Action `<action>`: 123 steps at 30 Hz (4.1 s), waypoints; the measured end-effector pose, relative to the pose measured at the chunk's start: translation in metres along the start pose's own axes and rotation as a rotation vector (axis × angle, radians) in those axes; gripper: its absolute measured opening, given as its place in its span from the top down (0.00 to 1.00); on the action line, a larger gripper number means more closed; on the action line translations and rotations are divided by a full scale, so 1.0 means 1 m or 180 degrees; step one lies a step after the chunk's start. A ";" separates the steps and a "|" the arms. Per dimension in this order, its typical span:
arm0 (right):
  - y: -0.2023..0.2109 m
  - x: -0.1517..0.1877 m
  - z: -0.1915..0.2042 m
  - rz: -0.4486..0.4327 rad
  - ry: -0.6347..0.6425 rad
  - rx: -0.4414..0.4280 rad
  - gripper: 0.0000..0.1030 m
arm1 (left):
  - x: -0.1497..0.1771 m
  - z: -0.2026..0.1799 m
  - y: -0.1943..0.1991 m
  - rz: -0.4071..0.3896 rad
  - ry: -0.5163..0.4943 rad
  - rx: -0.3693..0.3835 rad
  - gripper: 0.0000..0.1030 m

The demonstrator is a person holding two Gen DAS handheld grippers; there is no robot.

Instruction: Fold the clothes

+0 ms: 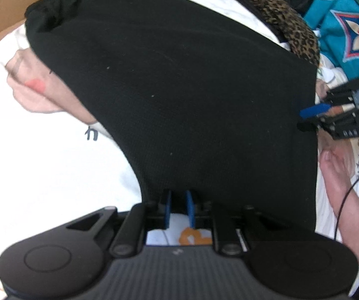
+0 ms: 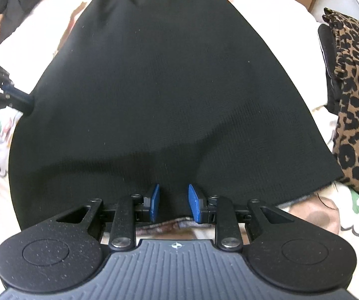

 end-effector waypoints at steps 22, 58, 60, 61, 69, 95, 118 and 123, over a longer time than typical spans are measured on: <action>0.037 0.013 -0.102 -0.0407 -0.1120 0.0028 0.68 | 0.007 -0.052 0.005 -0.0030 -0.0338 0.0401 0.86; 0.010 0.063 -0.190 -0.1223 -0.2749 -0.0545 0.76 | 0.024 -0.080 0.010 0.0584 0.1741 0.0324 0.85; 0.010 0.061 -0.189 -0.1212 -0.2711 -0.0494 0.77 | 0.035 -0.080 0.013 0.0519 0.1943 0.0330 0.80; 0.010 0.060 -0.188 -0.1210 -0.2690 -0.0469 0.77 | 0.041 -0.079 0.013 0.0490 0.2057 0.0347 0.73; 0.009 0.063 -0.186 -0.1278 -0.2637 -0.0447 0.77 | 0.083 -0.072 0.005 0.0134 0.2913 0.0807 0.56; 0.009 0.061 -0.186 -0.1265 -0.2491 -0.0446 0.77 | 0.108 -0.053 0.002 -0.0591 0.3655 0.1532 0.58; 0.009 0.059 -0.188 -0.1223 -0.2440 -0.0477 0.77 | 0.143 -0.052 -0.031 -0.0902 0.4386 0.1948 0.71; 0.009 0.058 -0.188 -0.1217 -0.2431 -0.0469 0.77 | 0.136 -0.054 -0.016 -0.0973 0.4114 0.2060 0.71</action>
Point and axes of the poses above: each gripper's, at about its wrist camera, not at the fingertips, and y roughly against the way its jaws point, z to its left, x to its underside, the point moved 3 cm from there along -y, roughly the way its jaws point, and after that the axes turned 4 degrees about -x, right-handed, at the moved point
